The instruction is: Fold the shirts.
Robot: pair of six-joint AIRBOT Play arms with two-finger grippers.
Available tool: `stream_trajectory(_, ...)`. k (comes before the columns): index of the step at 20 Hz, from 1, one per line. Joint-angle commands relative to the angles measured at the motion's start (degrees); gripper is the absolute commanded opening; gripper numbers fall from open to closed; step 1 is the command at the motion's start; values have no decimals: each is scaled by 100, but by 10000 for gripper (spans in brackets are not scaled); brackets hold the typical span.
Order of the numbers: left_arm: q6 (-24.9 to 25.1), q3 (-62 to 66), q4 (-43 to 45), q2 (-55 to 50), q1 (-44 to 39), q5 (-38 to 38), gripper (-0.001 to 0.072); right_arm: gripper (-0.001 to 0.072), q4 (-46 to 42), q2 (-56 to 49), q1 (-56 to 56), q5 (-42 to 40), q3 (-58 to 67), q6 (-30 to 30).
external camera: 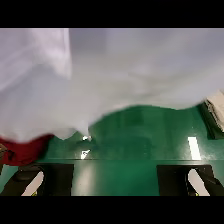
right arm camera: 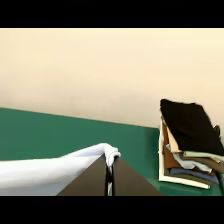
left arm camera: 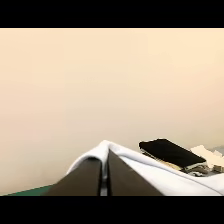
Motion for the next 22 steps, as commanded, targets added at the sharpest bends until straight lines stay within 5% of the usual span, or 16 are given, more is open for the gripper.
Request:
stream_trajectory(1,-22,-131,61,-168,4,-409,25,14,-243,-466,0,658,817,367)
stream_trajectory(6,-33,-1241,50,-1283,2,-1537,26,14,-387,-1572,601,1257,-103,483)
stream_trajectory(10,162,-1956,44,-2741,2,-1746,26,15,-1368,-2774,1305,1438,-1025,586)
stream_trajectory(17,682,-2238,-173,-5368,2,168,26,14,-1189,-5324,1397,621,-433,638)
stream_trajectory(22,782,-2214,-177,-5713,50,938,27,14,-874,-6131,1410,293,505,721)
